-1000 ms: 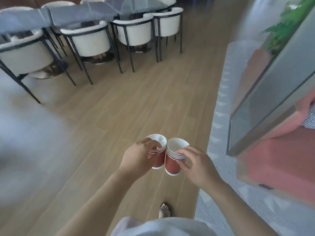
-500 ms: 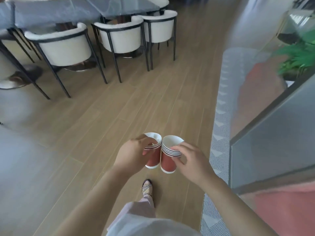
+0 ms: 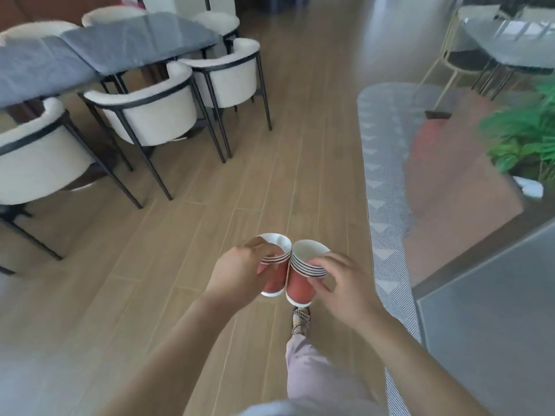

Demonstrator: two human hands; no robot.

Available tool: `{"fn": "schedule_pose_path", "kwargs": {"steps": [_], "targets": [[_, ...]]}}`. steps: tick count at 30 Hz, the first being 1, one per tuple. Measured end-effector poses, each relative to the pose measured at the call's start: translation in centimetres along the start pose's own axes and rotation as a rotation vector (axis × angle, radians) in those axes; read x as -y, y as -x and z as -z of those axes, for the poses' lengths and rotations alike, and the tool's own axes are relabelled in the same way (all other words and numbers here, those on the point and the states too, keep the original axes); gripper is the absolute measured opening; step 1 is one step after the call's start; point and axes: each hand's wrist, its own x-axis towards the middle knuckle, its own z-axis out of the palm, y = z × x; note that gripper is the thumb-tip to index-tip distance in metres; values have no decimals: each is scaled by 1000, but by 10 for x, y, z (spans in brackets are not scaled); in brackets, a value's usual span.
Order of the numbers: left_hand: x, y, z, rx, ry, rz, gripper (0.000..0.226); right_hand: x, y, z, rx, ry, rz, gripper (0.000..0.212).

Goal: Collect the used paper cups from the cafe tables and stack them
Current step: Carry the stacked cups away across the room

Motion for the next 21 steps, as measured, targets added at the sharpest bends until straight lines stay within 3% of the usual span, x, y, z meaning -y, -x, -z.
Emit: {"fn": "schedule_pose_path", "kwargs": {"steps": [11,21], "targets": [[45,-324,17,-18,3,43,26,-93,-319,21,-15,26,33,27],[148,-542,36,-102,61,199,18,-140,-577,-30,85,-19,93,27]]}}
